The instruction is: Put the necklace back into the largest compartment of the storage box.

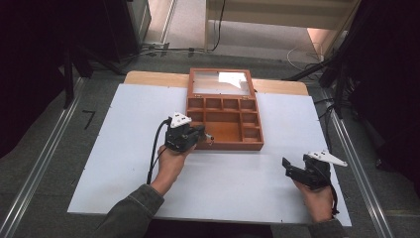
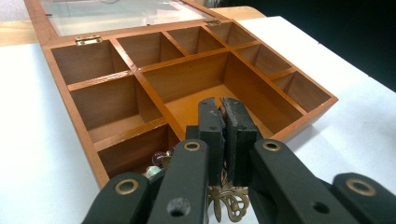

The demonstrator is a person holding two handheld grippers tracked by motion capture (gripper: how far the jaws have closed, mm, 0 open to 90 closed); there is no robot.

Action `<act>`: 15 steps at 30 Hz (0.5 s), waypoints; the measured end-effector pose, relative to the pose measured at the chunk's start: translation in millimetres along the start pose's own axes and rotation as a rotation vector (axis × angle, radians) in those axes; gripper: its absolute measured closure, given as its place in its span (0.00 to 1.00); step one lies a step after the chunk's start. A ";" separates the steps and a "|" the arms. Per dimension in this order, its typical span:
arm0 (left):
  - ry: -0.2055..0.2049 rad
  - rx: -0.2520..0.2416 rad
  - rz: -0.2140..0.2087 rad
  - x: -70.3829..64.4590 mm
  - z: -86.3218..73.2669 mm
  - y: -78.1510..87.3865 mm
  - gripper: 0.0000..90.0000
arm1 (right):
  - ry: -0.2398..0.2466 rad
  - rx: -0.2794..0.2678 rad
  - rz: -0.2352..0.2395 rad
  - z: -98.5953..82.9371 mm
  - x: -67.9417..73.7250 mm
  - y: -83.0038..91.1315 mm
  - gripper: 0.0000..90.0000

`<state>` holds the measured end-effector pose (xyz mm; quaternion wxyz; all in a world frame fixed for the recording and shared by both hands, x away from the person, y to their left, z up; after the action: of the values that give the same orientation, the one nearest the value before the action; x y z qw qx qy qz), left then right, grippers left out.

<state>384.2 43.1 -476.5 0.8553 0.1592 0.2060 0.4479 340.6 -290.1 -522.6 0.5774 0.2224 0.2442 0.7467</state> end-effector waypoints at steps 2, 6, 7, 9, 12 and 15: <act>-0.002 0.000 0.000 -0.7 1.3 -1.0 0.97 | 0.000 0.000 0.001 0.0 0.0 0.0 0.20; -0.005 0.001 0.000 -2.4 3.8 -3.4 0.97 | 0.001 0.000 0.001 0.0 0.3 0.1 0.20; -0.009 0.003 0.000 -2.9 4.2 -4.2 0.97 | 0.001 0.001 0.000 0.0 0.3 0.1 0.20; -0.013 0.004 -0.003 -4.4 5.1 -6.5 0.97 | 0.001 0.000 0.001 0.0 0.3 0.0 0.20; -0.015 0.008 -0.002 -5.2 6.3 -9.5 0.97 | 0.001 0.002 0.000 -0.1 0.2 -0.3 0.20; -0.014 0.009 -0.001 -5.5 7.6 -12.5 0.97 | 0.001 0.001 0.000 0.1 0.1 -0.1 0.20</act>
<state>393.9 31.0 -474.4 0.8564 0.1662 0.2020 0.4451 340.7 -289.9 -522.6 0.5772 0.2223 0.2448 0.7467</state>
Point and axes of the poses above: each handheld gripper's, and its own axes: y roughly backward along the jaws, z roughly out of its top, x roughly to its left, the point moved 8 cm from there along -y, roughly forward along the jaws, and after that the axes turned 1 degree about -z, right-handed, at the moved point
